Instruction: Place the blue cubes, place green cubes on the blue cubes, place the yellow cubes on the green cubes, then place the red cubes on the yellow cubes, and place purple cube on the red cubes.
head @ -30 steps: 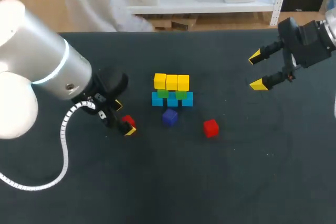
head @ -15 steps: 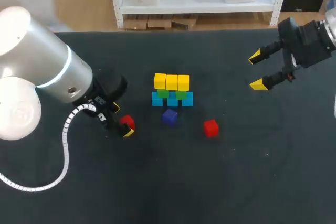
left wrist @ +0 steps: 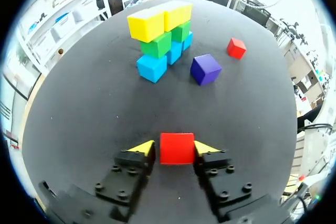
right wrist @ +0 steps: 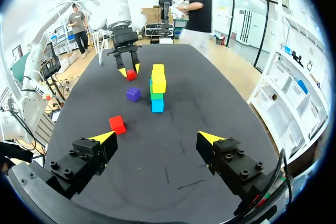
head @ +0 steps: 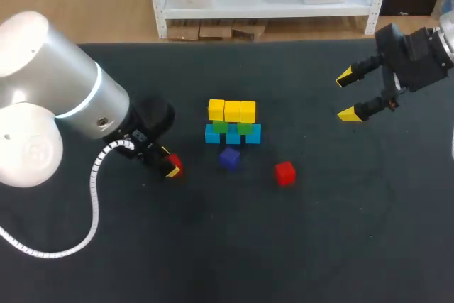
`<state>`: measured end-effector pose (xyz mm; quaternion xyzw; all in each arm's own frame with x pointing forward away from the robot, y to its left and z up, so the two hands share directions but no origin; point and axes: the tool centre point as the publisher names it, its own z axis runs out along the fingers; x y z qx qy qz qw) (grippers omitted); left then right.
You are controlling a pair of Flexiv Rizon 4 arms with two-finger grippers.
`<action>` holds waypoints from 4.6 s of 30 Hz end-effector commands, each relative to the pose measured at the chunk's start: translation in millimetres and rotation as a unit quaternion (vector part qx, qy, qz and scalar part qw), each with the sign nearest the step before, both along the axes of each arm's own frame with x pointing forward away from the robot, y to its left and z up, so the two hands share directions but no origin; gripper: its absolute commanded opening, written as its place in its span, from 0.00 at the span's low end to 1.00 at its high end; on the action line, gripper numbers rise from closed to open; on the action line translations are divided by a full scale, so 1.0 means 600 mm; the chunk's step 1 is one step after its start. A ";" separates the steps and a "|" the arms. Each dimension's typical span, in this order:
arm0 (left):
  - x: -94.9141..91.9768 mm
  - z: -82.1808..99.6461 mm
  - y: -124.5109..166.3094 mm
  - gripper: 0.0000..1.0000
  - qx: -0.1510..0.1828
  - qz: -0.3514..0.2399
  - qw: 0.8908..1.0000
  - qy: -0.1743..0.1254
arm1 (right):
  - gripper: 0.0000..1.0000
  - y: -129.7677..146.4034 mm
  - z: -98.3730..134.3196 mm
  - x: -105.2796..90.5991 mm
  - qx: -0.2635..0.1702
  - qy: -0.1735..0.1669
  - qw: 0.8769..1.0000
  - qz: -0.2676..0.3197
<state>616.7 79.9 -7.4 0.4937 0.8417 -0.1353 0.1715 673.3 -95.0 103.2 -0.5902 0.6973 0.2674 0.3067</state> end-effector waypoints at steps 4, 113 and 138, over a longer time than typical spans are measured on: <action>0.004 0.017 -0.002 0.00 0.003 -0.013 1.000 -0.007 | 1.00 0.001 -0.002 0.002 0.001 0.000 1.000 0.001; 0.163 0.152 -0.166 0.07 0.018 -0.297 0.954 -0.021 | 1.00 0.001 -0.002 0.002 0.001 0.000 1.000 0.001; 0.165 0.149 -0.169 0.18 0.013 -0.300 0.954 -0.018 | 1.00 0.001 -0.002 0.002 0.001 0.000 1.000 0.001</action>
